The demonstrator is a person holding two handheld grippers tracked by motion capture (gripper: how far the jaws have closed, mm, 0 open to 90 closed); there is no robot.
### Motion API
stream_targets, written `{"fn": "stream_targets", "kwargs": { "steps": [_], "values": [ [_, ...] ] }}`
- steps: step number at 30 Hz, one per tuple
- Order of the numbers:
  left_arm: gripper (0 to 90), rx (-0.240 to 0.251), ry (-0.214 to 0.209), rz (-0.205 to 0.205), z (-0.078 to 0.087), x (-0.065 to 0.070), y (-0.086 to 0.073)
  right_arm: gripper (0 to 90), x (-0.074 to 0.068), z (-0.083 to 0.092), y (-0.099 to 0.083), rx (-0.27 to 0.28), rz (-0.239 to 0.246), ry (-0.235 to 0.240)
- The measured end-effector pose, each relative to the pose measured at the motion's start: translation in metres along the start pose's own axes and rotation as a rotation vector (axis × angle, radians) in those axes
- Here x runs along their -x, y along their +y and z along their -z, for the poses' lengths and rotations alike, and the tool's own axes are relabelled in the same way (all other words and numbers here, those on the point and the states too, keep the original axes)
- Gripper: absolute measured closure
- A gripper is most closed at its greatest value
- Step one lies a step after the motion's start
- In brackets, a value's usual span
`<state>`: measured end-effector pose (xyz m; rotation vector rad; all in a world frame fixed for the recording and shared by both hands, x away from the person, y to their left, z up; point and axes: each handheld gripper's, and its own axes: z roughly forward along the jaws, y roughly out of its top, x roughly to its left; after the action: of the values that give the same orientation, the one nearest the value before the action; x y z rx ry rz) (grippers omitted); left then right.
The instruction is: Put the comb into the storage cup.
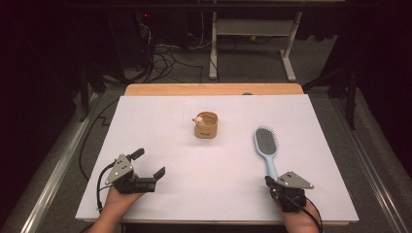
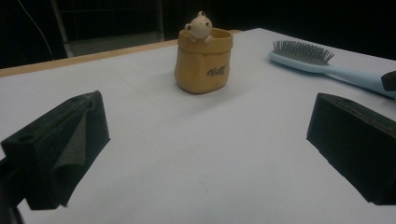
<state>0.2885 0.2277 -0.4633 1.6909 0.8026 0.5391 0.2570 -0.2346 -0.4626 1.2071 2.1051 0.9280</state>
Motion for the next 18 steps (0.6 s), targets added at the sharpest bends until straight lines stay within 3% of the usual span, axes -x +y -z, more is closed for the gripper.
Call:
{"fn": "stream_targets", "kwargs": {
  "steps": [18],
  "values": [
    [0.1, 0.006, 0.001, 0.009, 0.001, -0.002, 0.0, 90.0, 0.04, 0.005, -0.012, -0.012, -0.098, -0.064]
  ]
}}
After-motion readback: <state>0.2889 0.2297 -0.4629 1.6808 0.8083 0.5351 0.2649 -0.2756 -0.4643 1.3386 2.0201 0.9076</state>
